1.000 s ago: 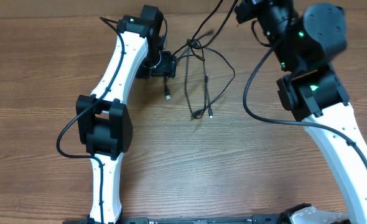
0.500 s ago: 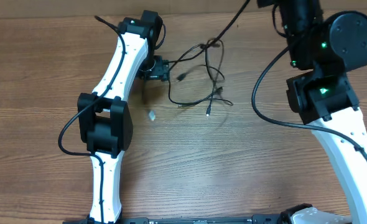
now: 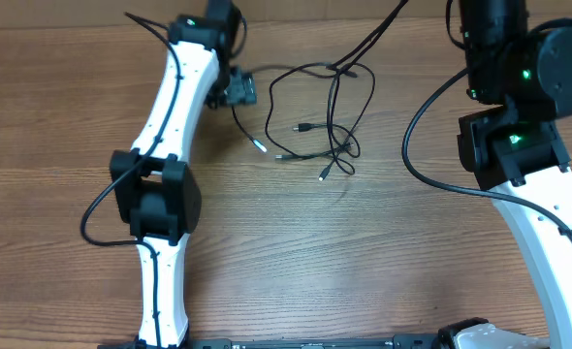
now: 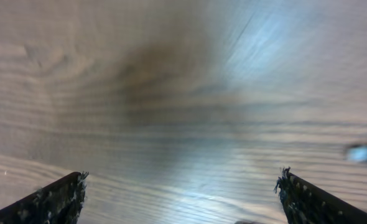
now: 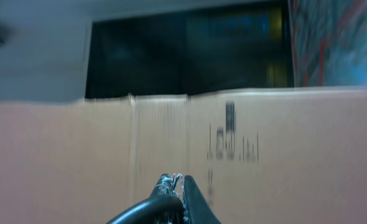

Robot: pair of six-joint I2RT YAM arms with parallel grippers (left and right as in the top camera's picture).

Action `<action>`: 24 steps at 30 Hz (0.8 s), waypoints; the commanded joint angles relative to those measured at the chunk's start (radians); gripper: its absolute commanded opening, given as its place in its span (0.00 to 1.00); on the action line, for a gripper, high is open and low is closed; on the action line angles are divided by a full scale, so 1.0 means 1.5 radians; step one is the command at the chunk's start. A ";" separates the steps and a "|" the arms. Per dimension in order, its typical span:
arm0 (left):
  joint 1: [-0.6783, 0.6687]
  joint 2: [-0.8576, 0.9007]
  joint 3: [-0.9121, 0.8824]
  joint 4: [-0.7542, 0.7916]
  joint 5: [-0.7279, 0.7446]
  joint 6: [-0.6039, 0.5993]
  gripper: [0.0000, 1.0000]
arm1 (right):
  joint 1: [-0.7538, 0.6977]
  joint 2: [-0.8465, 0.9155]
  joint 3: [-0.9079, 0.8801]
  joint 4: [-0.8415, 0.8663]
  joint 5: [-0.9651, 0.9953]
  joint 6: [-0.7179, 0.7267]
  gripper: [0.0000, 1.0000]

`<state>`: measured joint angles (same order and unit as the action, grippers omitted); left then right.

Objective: Untangle cables

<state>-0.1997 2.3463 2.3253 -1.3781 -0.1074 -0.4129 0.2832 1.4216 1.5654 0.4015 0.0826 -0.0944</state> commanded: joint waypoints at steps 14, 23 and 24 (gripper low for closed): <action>0.010 -0.093 0.096 -0.027 0.189 0.176 0.91 | -0.003 0.006 0.017 -0.034 -0.003 -0.003 0.04; 0.009 -0.079 0.032 -0.112 0.189 0.226 1.00 | -0.003 0.006 0.017 -0.074 0.023 -0.003 0.04; 0.009 -0.077 0.020 -0.121 0.189 0.227 0.99 | -0.003 0.006 0.017 -0.081 0.025 -0.003 0.04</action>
<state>-0.1875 2.2093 2.3943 -1.5417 0.1898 -0.1036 0.2832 1.4307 1.5654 0.2871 0.0921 -0.0986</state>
